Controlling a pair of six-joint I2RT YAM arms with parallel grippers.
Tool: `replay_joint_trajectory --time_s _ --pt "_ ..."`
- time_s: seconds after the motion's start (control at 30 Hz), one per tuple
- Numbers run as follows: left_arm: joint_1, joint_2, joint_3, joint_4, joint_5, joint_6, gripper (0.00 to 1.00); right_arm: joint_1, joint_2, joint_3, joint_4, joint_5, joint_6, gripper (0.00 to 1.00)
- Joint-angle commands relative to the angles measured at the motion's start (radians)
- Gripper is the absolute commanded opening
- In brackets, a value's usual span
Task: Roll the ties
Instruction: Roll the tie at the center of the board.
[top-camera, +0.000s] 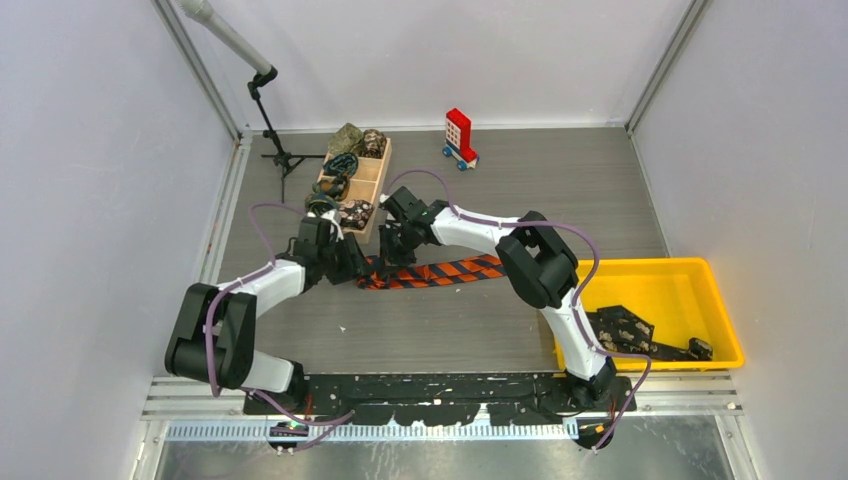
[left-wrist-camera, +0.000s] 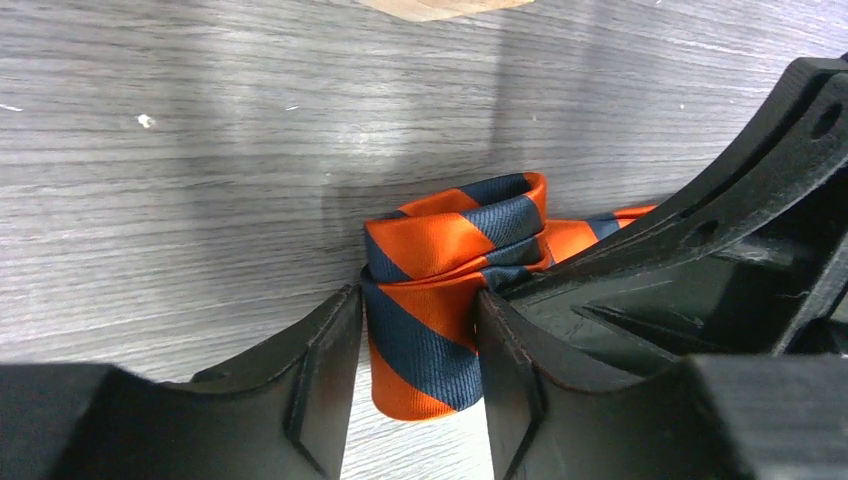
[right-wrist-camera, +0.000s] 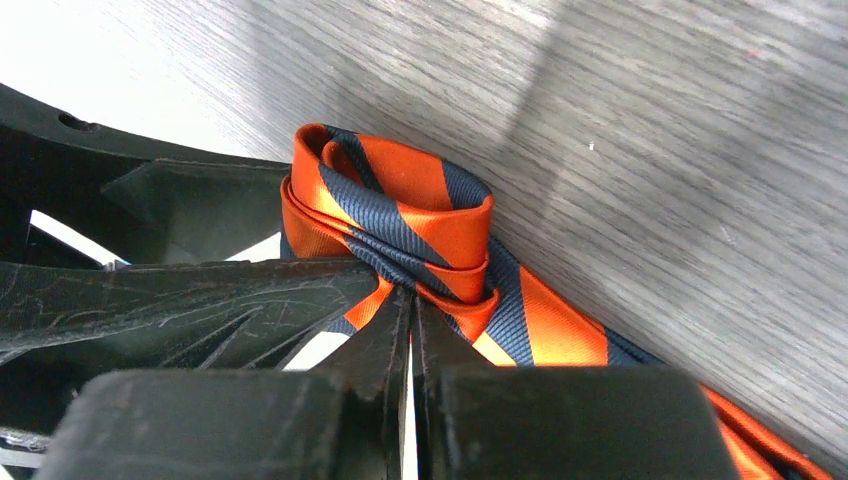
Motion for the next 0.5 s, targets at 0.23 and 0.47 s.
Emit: replay_joint_trajectory --time_s 0.23,0.47 --pt "0.005 -0.021 -0.092 0.138 0.028 -0.061 0.28 -0.001 -0.035 0.012 0.006 0.019 0.01 0.07" --pt "-0.032 -0.098 -0.083 0.034 -0.077 -0.036 0.22 -0.001 -0.083 0.048 -0.017 0.021 0.011 0.1"
